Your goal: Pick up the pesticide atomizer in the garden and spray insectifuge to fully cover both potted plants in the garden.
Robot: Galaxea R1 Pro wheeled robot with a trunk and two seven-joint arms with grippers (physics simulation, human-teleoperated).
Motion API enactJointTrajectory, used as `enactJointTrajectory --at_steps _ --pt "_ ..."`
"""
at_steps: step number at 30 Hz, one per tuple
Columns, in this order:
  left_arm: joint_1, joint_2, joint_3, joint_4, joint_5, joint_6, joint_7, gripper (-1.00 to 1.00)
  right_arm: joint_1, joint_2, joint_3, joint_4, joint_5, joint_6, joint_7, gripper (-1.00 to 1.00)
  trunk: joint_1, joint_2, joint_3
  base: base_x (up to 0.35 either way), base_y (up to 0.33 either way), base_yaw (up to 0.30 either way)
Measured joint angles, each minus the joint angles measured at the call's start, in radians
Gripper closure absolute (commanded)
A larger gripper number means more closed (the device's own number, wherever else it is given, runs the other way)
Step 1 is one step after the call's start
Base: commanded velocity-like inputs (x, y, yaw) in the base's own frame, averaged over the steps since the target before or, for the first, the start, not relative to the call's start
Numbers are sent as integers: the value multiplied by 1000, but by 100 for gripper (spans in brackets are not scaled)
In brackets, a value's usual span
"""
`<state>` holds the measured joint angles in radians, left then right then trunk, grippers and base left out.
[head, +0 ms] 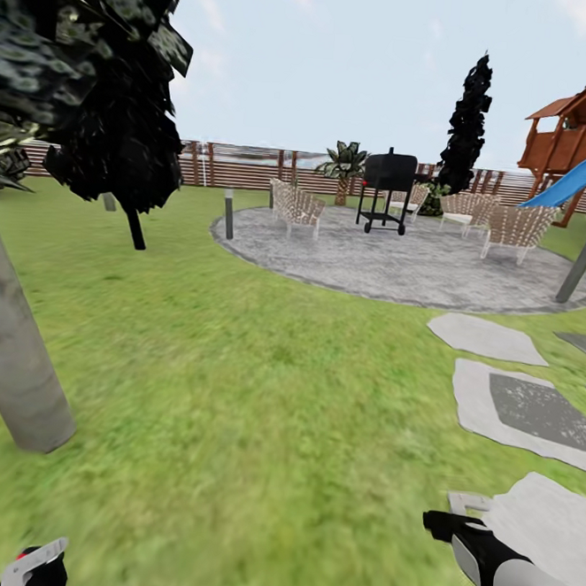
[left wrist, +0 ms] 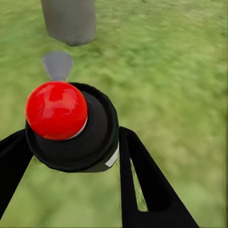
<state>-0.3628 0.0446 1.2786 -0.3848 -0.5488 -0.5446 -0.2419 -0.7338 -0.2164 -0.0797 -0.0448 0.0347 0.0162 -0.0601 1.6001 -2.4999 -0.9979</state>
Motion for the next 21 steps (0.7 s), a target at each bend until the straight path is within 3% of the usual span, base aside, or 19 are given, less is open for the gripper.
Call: enactJointTrajectory --at_steps 14,21 --pt "0 0 0 0 0 0 0 100 0 0 -1 -2 -3 0 -1 -100 0 0 0 335 -1 0" --pt "-1 0 0 0 0 0 0 100 0 0 0 -2 -3 0 4 -100 0 0 0 331 -102 0"
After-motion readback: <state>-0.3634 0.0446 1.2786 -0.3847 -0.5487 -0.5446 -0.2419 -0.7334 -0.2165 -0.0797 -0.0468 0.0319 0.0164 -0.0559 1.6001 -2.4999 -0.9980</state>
